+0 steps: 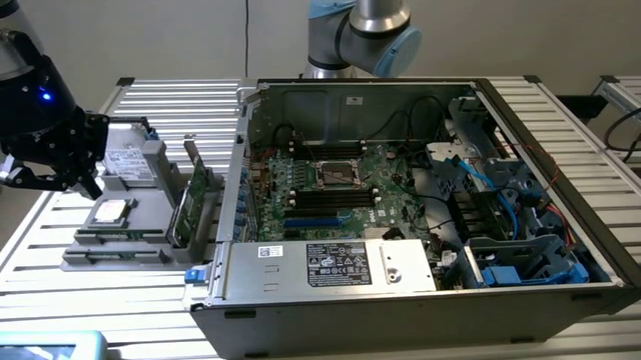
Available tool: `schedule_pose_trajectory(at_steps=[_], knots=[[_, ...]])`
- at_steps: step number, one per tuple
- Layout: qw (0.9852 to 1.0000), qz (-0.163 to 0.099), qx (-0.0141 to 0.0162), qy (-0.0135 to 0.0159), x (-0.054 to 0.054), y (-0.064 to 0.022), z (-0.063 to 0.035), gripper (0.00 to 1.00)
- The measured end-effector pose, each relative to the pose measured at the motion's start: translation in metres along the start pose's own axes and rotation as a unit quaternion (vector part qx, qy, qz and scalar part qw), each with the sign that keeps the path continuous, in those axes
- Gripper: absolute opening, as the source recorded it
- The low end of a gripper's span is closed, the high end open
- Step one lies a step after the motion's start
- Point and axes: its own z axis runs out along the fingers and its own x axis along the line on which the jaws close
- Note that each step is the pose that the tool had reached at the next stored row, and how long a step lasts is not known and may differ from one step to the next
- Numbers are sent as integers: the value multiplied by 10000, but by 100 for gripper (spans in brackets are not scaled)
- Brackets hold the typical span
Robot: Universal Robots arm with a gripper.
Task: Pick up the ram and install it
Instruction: 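Pick up the ram and move it above insertion slot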
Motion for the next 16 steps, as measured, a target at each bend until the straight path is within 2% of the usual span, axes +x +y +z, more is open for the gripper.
schedule_pose_trajectory(at_steps=[4, 8, 12, 16], knots=[[9993, -365, 24, -6, 0, 0, 3, 11], [9973, -727, 42, -14, 0, 0, 7, 11], [9940, -1089, 43, -30, 0, 1, 10, 11], [9894, -1449, 38, -55, 0, 0, 13, 11]])
